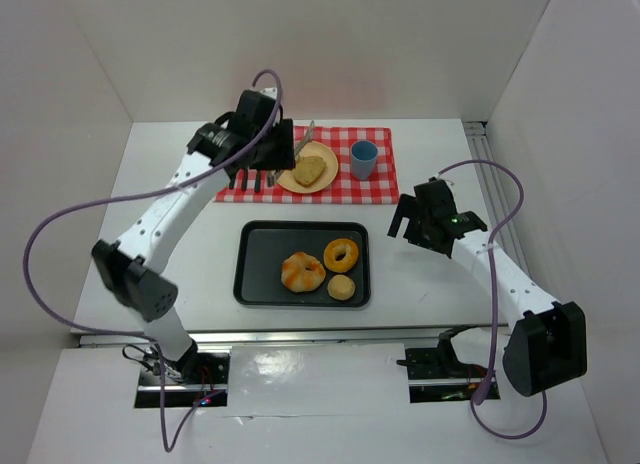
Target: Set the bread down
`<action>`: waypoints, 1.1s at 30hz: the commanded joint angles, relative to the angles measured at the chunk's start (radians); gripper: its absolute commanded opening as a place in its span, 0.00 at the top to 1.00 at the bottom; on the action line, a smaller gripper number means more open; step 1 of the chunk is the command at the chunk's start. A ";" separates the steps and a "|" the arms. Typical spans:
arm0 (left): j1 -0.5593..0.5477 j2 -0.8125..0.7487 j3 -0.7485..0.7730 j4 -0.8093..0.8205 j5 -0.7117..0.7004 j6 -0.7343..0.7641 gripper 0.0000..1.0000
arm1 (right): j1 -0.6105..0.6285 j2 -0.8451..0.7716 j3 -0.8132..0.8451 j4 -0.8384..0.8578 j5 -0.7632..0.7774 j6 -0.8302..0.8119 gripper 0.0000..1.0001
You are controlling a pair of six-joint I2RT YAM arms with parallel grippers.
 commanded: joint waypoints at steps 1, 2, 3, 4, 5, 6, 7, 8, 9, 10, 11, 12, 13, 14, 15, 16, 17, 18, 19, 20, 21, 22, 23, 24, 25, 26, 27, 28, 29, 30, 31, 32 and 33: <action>-0.076 -0.134 -0.203 0.027 0.047 0.059 0.38 | 0.009 -0.041 0.030 0.002 0.018 0.008 0.00; -0.091 -0.166 -0.254 0.027 0.071 0.068 0.38 | 0.009 -0.041 0.030 0.002 0.018 0.008 0.00; -0.105 -0.227 -0.301 0.044 0.100 0.068 0.38 | 0.009 -0.041 0.030 0.002 0.018 0.008 0.00; -0.128 -0.253 -0.384 0.056 0.160 0.068 0.38 | 0.009 -0.041 0.030 0.002 0.018 0.008 0.00; -0.145 -0.275 -0.420 0.056 0.188 0.068 0.38 | 0.009 -0.041 0.030 -0.008 0.018 0.008 0.00; -0.159 -0.308 -0.447 0.056 0.211 0.068 0.38 | 0.009 -0.041 0.030 -0.008 0.018 0.008 0.00; -0.173 -0.319 -0.495 0.056 0.237 0.053 0.38 | 0.009 -0.041 0.030 -0.008 0.018 0.008 0.00; -0.199 -0.329 -0.512 0.065 0.252 0.053 0.38 | 0.009 -0.041 0.021 -0.008 0.018 0.008 0.00; -0.209 -0.329 -0.532 0.065 0.268 0.036 0.38 | 0.009 -0.041 0.020 -0.008 0.018 0.008 0.00; -0.219 -0.341 -0.562 0.077 0.280 0.024 0.38 | 0.009 -0.041 0.020 -0.008 0.018 0.008 0.00; -0.239 -0.341 -0.575 0.078 0.289 0.014 0.38 | 0.009 -0.041 0.020 -0.008 0.018 0.008 0.00; -0.248 -0.341 -0.584 0.078 0.289 0.014 0.38 | 0.009 -0.041 0.020 -0.008 0.018 0.008 0.00; -0.248 -0.341 -0.593 0.087 0.289 0.002 0.38 | 0.009 -0.041 0.020 -0.008 0.018 0.008 0.00; -0.260 -0.341 -0.615 0.087 0.289 0.002 0.38 | 0.009 -0.041 0.020 -0.008 0.018 0.008 0.00; -0.269 -0.341 -0.615 0.096 0.289 -0.007 0.38 | 0.009 -0.051 0.020 -0.008 0.018 0.008 0.00; -0.269 -0.332 -0.627 0.096 0.280 -0.007 0.38 | 0.009 -0.051 0.020 -0.008 0.018 0.008 0.00; -0.280 -0.332 -0.627 0.096 0.269 -0.007 0.39 | 0.009 -0.051 0.020 -0.008 0.018 0.008 0.00; -0.280 -0.318 -0.636 0.096 0.269 -0.007 0.39 | 0.009 -0.051 0.020 -0.008 0.018 0.008 0.00; -0.280 -0.307 -0.636 0.096 0.269 -0.007 0.39 | 0.009 -0.042 0.020 -0.008 0.018 0.008 0.00; -0.280 -0.307 -0.636 0.096 0.269 -0.007 0.39 | 0.009 -0.041 0.020 -0.008 0.018 0.008 0.00; -0.289 -0.298 -0.636 0.085 0.269 -0.007 0.40 | 0.009 -0.041 0.020 -0.008 0.018 0.008 0.00; -0.289 -0.298 -0.647 0.085 0.269 -0.007 0.40 | 0.009 -0.041 0.020 -0.008 0.018 0.008 0.00; -0.289 -0.298 -0.658 0.085 0.269 -0.007 0.41 | 0.009 -0.041 0.020 -0.008 0.027 0.008 0.00; -0.289 -0.298 -0.658 0.085 0.269 -0.007 0.41 | 0.009 -0.041 0.020 -0.008 0.027 0.008 0.00; -0.289 -0.298 -0.668 0.085 0.256 -0.016 0.42 | 0.009 -0.041 0.020 -0.008 0.027 0.008 0.00; -0.289 -0.298 -0.669 0.085 0.242 -0.016 0.42 | 0.009 -0.041 0.020 0.001 0.027 0.008 0.00; -0.289 -0.287 -0.669 0.085 0.231 -0.016 0.46 | 0.009 -0.031 0.020 0.002 0.027 0.008 0.00; -0.289 -0.287 -0.669 0.085 0.231 -0.016 0.46 | 0.009 -0.031 0.020 0.002 0.016 0.008 0.00; -0.289 -0.287 -0.669 0.085 0.222 -0.016 0.47 | 0.009 -0.031 0.020 0.002 0.016 0.008 0.00; -0.289 -0.278 -0.669 0.094 0.222 -0.016 0.50 | 0.009 -0.031 0.020 0.002 0.016 0.008 0.00; -0.289 -0.278 -0.669 0.094 0.222 -0.016 0.52 | 0.009 -0.031 0.020 0.002 0.016 0.008 0.00; -0.289 -0.278 -0.669 0.094 0.222 -0.016 0.55 | 0.009 -0.031 0.020 0.002 0.016 0.008 0.00; -0.289 -0.278 -0.669 0.094 0.234 -0.016 0.58 | 0.009 -0.031 0.020 0.002 0.016 0.008 0.00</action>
